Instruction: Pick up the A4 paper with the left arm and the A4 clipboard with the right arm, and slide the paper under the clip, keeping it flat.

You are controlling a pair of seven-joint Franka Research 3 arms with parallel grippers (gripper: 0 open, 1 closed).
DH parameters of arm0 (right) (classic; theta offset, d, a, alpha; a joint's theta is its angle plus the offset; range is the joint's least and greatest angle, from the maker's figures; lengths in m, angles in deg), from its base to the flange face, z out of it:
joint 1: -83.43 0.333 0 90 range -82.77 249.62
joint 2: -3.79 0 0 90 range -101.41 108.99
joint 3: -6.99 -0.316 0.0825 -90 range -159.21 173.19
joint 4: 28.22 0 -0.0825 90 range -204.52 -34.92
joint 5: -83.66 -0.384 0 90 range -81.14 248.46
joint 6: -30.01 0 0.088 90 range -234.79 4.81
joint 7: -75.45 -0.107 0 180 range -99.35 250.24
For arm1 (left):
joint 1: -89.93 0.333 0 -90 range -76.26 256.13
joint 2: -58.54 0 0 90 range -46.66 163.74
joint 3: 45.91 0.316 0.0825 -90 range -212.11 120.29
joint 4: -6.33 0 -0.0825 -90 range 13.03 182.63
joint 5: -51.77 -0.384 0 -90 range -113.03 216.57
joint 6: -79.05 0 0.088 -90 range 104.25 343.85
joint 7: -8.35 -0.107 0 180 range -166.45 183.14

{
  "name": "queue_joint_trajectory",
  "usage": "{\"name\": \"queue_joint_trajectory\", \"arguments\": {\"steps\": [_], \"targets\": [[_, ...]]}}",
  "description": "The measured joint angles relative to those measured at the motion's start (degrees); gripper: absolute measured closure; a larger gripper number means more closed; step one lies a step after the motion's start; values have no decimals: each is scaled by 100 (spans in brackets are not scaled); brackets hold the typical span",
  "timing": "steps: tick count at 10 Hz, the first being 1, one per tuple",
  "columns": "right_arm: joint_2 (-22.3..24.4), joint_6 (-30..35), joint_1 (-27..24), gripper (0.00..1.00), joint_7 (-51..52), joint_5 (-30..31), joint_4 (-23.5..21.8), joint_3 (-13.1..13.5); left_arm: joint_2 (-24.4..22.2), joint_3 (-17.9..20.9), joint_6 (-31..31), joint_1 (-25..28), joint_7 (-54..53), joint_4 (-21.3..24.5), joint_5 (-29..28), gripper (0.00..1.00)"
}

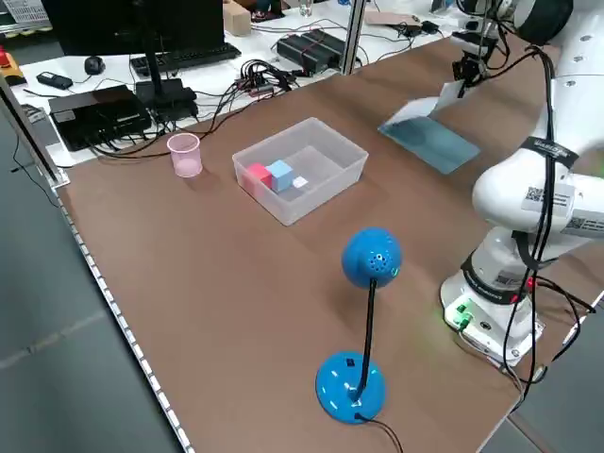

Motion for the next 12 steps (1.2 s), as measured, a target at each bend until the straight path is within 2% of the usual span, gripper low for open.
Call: {"name": "queue_joint_trajectory", "arguments": {"steps": [4,7,12], "targets": [[0,20,-238,0,139,2,2,-101,13,-107,-5,-3,-83,311,1,99],[0,8,-248,0,198,11,9,-102,12,-106,26,54,-86,321,114,99],[0,-15,-249,0,198,11,14,-129,6,-87,548,332,-86,265,141,99]]}}
